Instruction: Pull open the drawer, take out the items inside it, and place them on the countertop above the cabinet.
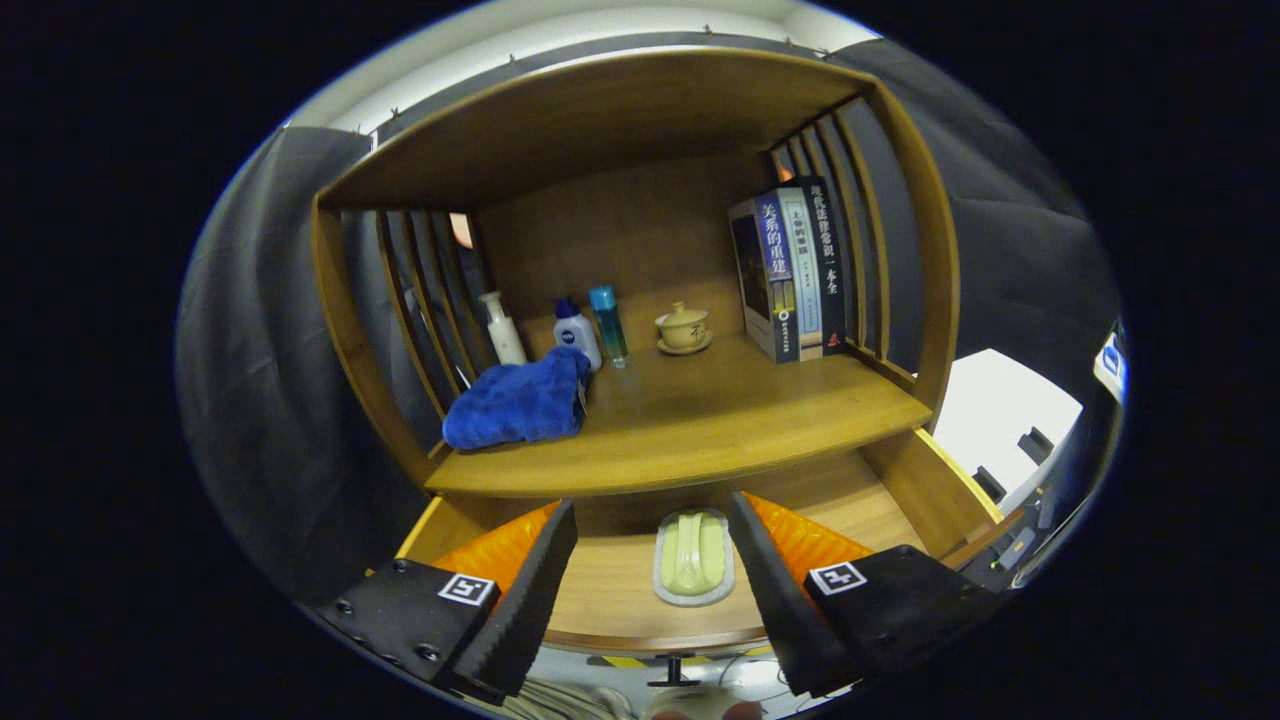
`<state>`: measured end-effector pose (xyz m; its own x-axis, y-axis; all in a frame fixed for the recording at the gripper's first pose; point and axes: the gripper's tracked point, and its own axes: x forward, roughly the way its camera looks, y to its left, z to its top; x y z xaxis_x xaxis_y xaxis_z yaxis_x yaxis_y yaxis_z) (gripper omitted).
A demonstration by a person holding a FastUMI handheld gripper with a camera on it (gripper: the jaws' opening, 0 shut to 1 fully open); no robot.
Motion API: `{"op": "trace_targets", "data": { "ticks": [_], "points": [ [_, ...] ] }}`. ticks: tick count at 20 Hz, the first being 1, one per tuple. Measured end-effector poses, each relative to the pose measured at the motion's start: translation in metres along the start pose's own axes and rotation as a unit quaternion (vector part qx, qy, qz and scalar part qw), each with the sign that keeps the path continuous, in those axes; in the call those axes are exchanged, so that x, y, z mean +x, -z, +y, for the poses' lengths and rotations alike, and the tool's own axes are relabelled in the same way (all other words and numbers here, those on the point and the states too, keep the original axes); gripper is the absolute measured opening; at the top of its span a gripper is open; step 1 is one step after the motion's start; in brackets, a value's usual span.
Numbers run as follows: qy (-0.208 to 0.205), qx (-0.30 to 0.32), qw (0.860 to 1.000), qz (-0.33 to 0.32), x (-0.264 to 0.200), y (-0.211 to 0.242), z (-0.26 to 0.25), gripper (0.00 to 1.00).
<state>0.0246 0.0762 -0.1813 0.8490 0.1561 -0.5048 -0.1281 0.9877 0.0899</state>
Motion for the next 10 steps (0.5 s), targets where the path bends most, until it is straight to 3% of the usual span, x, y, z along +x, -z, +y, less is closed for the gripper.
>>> {"op": "trace_targets", "data": {
  "ticks": [10],
  "points": [
    [0.030, -0.035, 0.988, 0.150, 0.062, 0.031, -0.004, 0.99]
  ]
}}
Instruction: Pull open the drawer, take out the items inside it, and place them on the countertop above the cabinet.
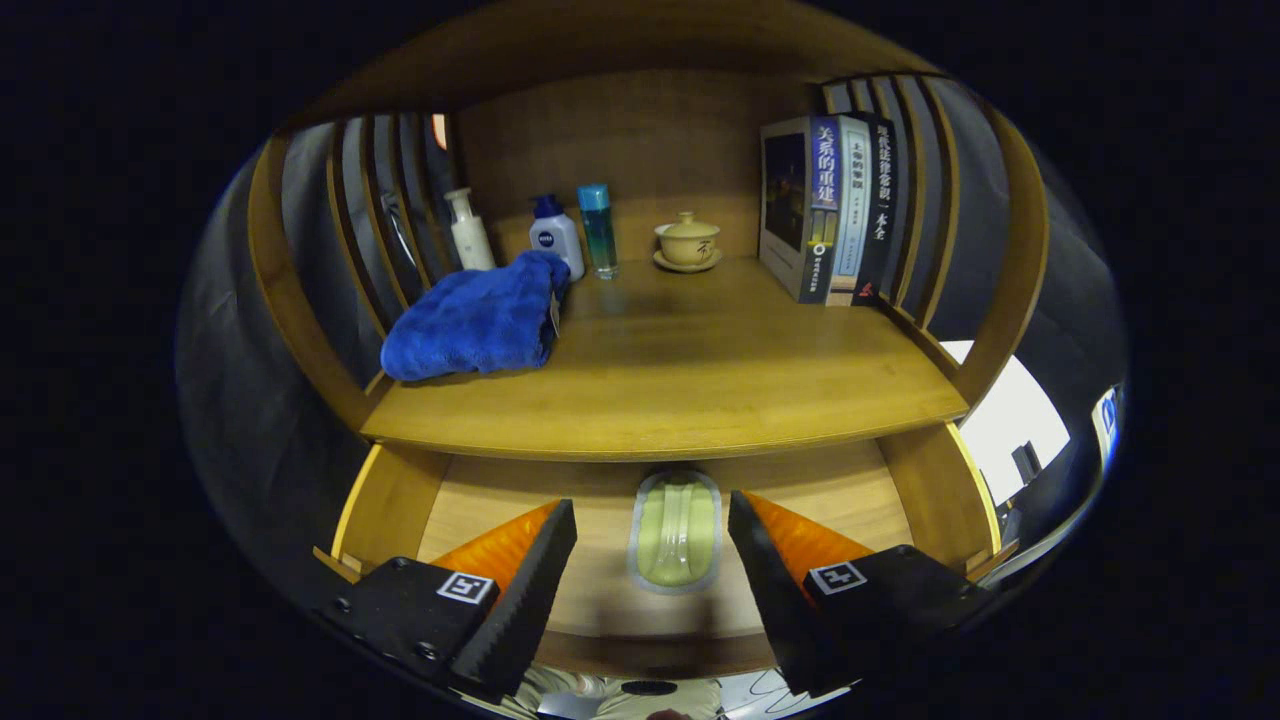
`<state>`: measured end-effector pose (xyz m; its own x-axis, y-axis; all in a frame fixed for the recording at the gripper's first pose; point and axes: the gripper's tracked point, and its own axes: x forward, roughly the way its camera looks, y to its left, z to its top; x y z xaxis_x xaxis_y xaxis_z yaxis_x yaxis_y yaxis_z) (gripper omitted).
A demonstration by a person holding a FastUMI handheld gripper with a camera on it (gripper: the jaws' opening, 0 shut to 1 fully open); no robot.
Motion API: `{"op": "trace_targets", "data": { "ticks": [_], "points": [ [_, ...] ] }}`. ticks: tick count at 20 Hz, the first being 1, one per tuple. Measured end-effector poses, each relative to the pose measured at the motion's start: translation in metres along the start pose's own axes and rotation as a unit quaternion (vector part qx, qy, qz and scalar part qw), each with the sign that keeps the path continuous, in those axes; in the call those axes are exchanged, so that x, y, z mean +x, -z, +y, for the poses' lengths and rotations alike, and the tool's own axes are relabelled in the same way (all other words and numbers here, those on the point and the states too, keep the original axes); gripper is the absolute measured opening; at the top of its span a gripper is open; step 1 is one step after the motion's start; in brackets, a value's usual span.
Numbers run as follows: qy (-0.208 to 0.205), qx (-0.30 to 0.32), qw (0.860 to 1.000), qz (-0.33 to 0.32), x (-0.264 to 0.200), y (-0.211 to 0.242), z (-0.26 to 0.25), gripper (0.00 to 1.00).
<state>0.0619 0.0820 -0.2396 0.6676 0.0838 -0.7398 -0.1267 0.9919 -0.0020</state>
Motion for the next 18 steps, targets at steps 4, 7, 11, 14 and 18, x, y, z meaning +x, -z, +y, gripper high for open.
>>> {"op": "trace_targets", "data": {
  "ticks": [4, 7, 11, 14, 18],
  "points": [
    [0.012, 0.001, 0.999, 0.040, 0.022, 0.011, -0.004, 0.99],
    [0.006, 0.002, 0.998, 0.069, 0.040, 0.013, -0.005, 0.99],
    [0.010, 0.001, 0.994, 0.108, 0.055, 0.024, -0.009, 0.88],
    [0.017, 0.006, 0.990, 0.137, 0.065, 0.035, -0.014, 0.80],
    [0.023, 0.010, 0.986, 0.166, 0.073, 0.045, -0.019, 0.65]
  ]
}}
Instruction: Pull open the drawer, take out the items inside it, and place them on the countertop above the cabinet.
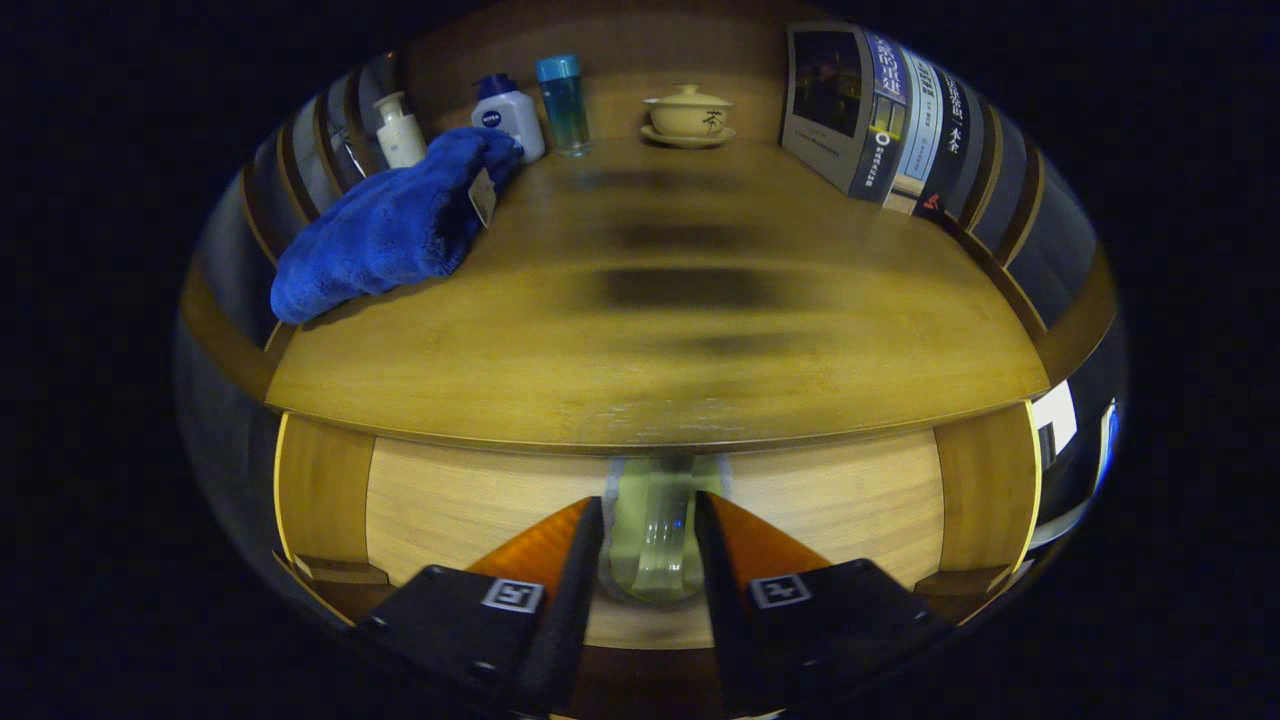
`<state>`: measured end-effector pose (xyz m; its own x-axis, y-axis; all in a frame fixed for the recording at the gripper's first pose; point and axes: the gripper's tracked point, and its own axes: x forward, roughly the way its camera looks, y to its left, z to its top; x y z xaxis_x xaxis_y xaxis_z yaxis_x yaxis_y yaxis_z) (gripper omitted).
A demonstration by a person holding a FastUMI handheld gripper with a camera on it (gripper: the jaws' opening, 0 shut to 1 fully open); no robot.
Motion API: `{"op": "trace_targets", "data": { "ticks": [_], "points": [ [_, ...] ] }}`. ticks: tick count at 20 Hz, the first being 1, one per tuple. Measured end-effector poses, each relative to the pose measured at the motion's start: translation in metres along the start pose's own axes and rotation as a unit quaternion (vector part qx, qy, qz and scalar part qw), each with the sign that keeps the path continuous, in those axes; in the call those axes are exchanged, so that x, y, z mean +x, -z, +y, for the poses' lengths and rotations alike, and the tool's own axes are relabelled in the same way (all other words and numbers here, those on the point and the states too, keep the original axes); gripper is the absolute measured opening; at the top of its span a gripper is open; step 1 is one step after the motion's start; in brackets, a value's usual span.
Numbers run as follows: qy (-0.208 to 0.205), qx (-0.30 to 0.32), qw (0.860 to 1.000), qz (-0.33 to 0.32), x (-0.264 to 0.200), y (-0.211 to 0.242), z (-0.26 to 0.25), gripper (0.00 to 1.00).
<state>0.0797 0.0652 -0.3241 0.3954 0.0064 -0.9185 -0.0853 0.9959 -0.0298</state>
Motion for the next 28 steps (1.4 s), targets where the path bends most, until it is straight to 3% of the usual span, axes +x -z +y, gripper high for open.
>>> {"op": "trace_targets", "data": {
  "ticks": [7, 18, 28],
  "points": [
    [-0.004, 0.020, 1.000, 0.018, -0.001, 0.013, -0.003, 0.25],
    [-0.017, 0.002, 0.999, -0.027, -0.076, 0.015, 0.002, 0.25],
    [-0.025, -0.020, 0.997, -0.068, -0.126, -0.017, 0.015, 0.25]
  ]
}}
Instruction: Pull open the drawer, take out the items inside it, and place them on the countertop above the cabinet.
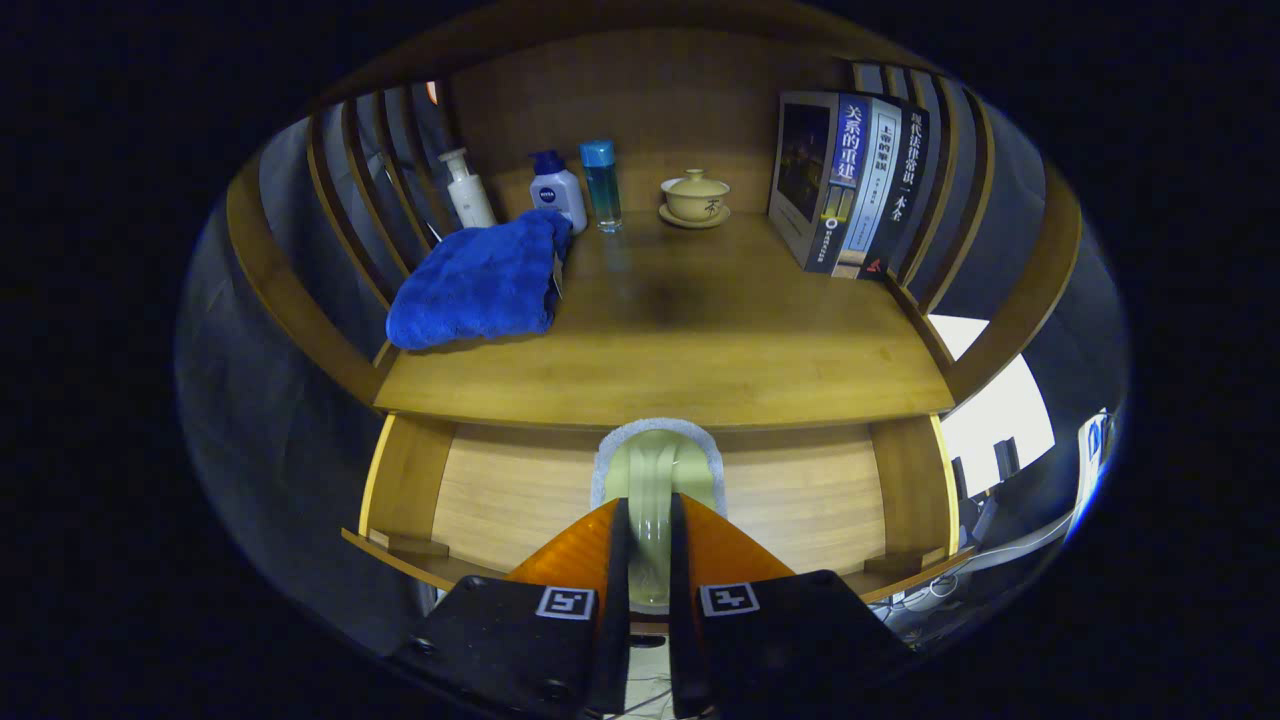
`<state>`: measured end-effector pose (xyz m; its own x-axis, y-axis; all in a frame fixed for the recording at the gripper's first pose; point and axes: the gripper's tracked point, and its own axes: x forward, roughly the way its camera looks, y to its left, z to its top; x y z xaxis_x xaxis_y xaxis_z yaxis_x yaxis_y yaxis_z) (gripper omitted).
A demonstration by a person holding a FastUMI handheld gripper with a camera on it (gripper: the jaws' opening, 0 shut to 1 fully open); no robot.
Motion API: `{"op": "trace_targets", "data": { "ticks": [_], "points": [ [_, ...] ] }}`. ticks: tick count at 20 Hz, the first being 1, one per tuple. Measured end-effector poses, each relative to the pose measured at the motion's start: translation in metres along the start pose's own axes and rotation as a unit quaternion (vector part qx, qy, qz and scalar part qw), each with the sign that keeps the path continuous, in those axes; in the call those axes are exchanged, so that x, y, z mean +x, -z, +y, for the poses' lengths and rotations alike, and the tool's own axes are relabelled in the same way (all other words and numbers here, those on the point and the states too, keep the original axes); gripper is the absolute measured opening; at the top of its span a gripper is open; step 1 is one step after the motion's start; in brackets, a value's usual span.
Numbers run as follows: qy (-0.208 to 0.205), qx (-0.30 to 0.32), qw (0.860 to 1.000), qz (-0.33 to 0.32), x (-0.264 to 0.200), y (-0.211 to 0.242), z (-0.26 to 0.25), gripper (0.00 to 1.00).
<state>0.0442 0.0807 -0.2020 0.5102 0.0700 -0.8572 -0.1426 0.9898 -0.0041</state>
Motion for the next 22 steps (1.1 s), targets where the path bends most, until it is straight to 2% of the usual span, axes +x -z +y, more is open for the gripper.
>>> {"op": "trace_targets", "data": {
  "ticks": [11, 20, 22],
  "points": [
    [0.010, -0.017, 1.000, -0.024, 0.002, -0.065, 0.008, 0.25],
    [0.044, -0.014, 0.999, -0.018, 0.045, -0.111, -0.008, 0.25],
    [0.040, -0.011, 0.999, -0.013, 0.053, -0.116, -0.006, 0.25]
  ]
}}
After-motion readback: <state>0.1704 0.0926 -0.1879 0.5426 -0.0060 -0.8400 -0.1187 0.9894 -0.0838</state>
